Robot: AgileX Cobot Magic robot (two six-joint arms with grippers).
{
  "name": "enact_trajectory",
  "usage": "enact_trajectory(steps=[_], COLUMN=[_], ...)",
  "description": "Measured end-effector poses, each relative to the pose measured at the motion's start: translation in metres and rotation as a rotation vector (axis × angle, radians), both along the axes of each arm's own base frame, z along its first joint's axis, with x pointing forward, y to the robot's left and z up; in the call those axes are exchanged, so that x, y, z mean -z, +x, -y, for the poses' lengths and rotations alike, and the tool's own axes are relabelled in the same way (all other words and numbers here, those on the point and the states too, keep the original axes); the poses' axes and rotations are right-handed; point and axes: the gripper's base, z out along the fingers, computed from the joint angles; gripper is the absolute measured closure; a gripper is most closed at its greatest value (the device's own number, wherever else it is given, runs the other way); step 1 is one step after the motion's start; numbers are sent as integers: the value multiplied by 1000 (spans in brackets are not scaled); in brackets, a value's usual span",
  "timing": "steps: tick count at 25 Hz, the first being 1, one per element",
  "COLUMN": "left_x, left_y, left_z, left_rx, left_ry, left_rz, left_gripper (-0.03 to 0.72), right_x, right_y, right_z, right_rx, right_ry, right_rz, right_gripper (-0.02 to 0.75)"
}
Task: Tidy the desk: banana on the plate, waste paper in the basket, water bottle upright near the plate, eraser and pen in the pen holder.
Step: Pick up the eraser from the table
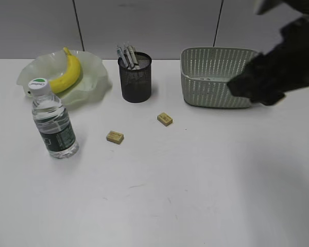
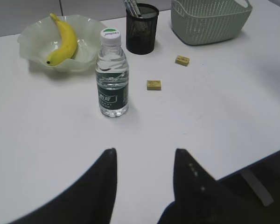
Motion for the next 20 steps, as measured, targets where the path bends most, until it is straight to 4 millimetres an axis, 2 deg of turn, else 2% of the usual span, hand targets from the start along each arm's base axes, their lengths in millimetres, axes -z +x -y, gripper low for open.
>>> enact_trajectory(steps=[5, 9, 15, 20], left_x=[0, 0, 0, 0], left_y=[0, 0, 0, 0], left_z=[0, 0, 0, 0], left_rx=[0, 0, 0, 1], left_ry=[0, 0, 1, 2], left_rz=[0, 0, 1, 1], left_gripper=[387, 387, 392, 391], right_x=[21, 37, 75, 112], right_y=[66, 105, 141, 161], right_z=[-43, -71, -121, -139], right_rx=[-19, -23, -61, -11], right_ry=[-96, -138, -217, -291], right_rz=[-105, -161, -263, -413], right_gripper=[218, 218, 218, 218])
